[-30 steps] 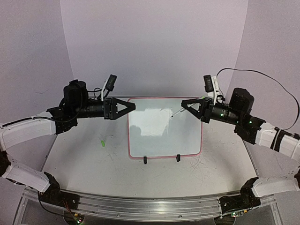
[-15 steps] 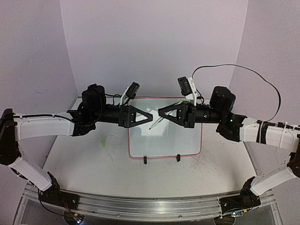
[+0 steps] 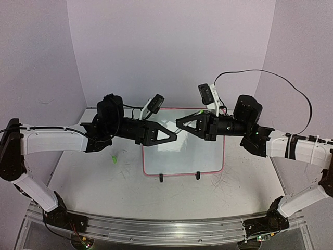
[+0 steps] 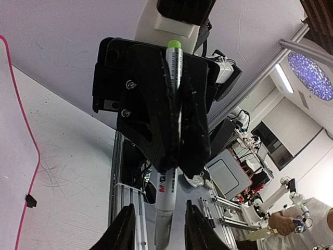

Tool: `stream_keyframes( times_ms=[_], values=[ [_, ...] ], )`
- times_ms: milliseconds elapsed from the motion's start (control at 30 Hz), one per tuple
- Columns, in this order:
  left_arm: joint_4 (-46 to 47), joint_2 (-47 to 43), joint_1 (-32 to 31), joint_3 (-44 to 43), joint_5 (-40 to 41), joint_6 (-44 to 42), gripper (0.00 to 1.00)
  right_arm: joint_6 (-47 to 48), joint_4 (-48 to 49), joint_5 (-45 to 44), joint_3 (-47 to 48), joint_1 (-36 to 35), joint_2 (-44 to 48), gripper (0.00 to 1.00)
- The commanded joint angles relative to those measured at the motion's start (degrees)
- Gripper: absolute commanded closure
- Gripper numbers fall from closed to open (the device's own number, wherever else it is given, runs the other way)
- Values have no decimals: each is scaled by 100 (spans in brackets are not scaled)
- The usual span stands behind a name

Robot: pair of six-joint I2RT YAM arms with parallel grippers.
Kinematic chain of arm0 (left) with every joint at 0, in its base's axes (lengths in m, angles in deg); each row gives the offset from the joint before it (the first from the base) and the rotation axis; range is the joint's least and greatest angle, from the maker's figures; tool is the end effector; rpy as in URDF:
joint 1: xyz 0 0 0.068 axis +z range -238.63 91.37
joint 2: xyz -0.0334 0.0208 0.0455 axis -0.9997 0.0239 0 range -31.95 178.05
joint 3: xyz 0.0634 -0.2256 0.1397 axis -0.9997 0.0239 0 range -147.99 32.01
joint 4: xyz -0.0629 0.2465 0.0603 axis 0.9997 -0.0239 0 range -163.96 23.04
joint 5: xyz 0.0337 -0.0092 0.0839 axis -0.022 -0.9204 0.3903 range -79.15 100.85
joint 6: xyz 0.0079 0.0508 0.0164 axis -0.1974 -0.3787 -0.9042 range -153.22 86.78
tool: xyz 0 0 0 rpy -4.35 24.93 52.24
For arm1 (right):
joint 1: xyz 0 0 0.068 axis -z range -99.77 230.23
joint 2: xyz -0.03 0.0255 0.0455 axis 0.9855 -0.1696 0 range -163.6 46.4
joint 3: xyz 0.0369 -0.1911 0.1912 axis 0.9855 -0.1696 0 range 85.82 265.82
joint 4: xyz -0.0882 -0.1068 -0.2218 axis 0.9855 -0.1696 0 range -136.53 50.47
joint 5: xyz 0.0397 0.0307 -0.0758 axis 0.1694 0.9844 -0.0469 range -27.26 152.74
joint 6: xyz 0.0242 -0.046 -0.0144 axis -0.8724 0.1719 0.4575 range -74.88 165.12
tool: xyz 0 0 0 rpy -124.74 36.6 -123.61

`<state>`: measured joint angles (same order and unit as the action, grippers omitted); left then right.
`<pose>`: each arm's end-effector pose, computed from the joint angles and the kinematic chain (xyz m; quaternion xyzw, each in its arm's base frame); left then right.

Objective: Write a sentence on the whiteboard
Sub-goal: Pass from the right arm to the left

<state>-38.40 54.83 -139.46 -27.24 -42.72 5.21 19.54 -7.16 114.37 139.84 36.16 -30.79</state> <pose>0.1959 -0.2858 0.3188 0.3872 0.5871 -0.6722 0.2314 0.1999 0.2324 0.3451 -0.4210 0.5226 0.6232 0.4015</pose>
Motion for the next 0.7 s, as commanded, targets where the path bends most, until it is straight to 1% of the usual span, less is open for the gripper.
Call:
stream_keyframes(
  times_ms=[0,33,100,200,267,333,400,533,667],
  values=[
    [270,112,9,-376,-234,84,79,96,76,-132,69,-24,184,100],
    [268,134,11,-389,-246,92,84,124,28,-149,77,-20,199,100],
    [268,151,11,-400,-217,111,99,233,-170,-211,103,-22,235,100],
    [262,142,12,-396,-223,125,100,609,-1045,-406,366,-22,218,97],
    [254,170,22,-411,-253,170,100,954,-1728,-350,544,-20,179,90],
    [233,214,29,-424,-301,202,100,1191,-2093,-68,681,-23,118,81],
    [193,252,39,-430,-331,217,100,1406,-2458,84,830,-15,81,79],
    [117,296,55,-453,-399,237,100,1704,-2932,72,931,-15,152,76],
    [1,321,58,-464,-428,246,100,1824,-3034,39,900,-13,279,71]
  ],
)
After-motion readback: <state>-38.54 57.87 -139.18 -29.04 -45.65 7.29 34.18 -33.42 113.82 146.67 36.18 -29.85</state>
